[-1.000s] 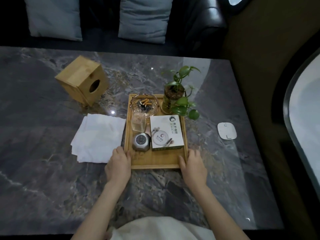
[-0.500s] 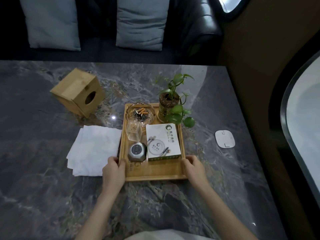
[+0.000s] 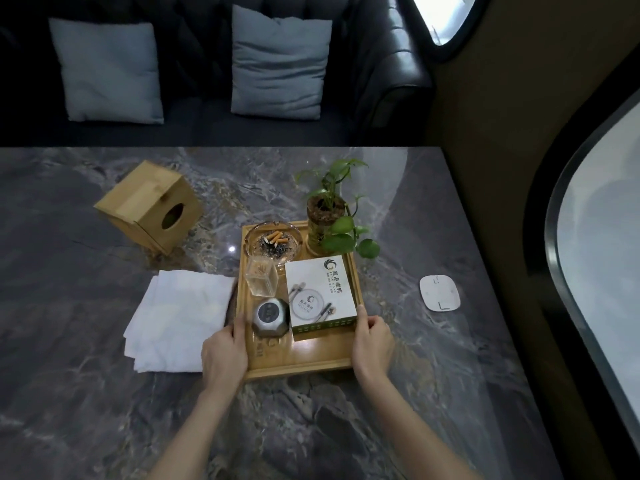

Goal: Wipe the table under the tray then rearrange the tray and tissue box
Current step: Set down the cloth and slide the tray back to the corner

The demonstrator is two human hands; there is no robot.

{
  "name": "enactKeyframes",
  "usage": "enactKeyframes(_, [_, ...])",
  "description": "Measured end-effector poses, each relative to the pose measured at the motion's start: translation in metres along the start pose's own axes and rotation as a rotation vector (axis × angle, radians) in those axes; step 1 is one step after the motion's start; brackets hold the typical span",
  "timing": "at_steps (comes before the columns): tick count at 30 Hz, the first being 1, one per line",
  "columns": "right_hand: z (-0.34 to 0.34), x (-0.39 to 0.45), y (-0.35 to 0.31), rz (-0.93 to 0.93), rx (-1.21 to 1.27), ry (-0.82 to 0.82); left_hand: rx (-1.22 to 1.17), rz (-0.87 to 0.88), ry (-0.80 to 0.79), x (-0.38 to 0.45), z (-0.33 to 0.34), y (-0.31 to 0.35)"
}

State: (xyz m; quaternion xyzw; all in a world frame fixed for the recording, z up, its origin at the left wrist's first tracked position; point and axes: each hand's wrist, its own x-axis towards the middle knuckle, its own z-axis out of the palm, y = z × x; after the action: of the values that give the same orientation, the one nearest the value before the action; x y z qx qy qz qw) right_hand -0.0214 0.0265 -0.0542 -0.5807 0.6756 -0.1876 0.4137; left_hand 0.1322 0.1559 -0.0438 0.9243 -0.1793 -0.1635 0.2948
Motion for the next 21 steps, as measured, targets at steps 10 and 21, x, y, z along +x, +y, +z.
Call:
enactKeyframes(10, [-0.061, 0.039, 0.016, -0.024, 0.070, 0.104, -0.013, 0.102, 0.025, -0.018, 0.042, 0.056])
enactKeyframes(21, [-0.145, 0.078, 0.065, -0.040, -0.044, 0.215, -0.108, 0.142, -0.094, -0.065, 0.114, 0.108])
